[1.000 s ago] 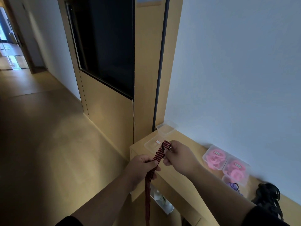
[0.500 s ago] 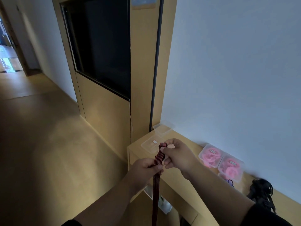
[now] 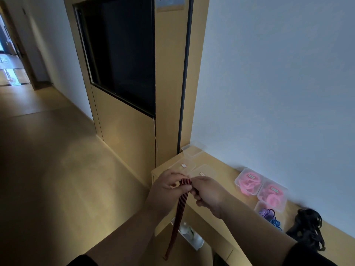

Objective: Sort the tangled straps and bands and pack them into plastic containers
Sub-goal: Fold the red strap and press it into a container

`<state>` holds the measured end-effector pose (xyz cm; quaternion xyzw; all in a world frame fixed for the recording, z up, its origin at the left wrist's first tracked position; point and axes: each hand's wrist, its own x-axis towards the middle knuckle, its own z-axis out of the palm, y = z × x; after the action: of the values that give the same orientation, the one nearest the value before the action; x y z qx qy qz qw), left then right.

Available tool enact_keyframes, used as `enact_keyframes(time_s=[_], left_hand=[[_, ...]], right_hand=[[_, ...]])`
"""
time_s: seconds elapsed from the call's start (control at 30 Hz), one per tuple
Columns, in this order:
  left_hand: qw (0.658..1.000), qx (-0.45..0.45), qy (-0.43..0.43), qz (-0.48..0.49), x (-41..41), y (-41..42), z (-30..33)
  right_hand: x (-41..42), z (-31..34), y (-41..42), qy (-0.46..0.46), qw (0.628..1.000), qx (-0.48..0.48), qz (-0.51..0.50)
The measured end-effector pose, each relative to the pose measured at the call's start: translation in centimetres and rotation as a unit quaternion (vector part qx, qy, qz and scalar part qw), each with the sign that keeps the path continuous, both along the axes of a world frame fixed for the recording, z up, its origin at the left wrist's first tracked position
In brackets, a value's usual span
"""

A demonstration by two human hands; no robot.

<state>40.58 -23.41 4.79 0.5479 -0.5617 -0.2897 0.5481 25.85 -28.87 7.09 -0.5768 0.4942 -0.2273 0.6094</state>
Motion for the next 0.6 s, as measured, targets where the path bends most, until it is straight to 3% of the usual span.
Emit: enact_keyframes(time_s=[0.07, 0.17, 0.27, 0.43, 0.6], left_hand=[[0.998, 0.037, 0.047, 0.007, -0.1, 0.0, 0.7], [0.986, 0.089, 0.137, 0.037, 0.0, -0.4, 1.8], [0.965, 0.12, 0.224, 0.059, 0.4, -1.2, 2.4], [0.929, 0.179, 0.321, 0.051, 1.2, -1.5, 2.9], [0.903, 0.245, 0.349, 0.059, 2.1, -1.8, 2.4]], right_hand=[[-0.1, -0.5, 0.2, 0.035, 0.998, -0.048, 0.009], [-0.3, -1.1, 1.1, -0.066, 0.995, -0.028, 0.072], [-0.3, -1.4, 1.8, -0.067, 0.981, -0.108, 0.146], [0.2, -1.6, 2.3, -0.061, 0.976, -0.173, 0.116], [0.1, -1.9, 2.2, -0.051, 0.976, -0.191, 0.088]])
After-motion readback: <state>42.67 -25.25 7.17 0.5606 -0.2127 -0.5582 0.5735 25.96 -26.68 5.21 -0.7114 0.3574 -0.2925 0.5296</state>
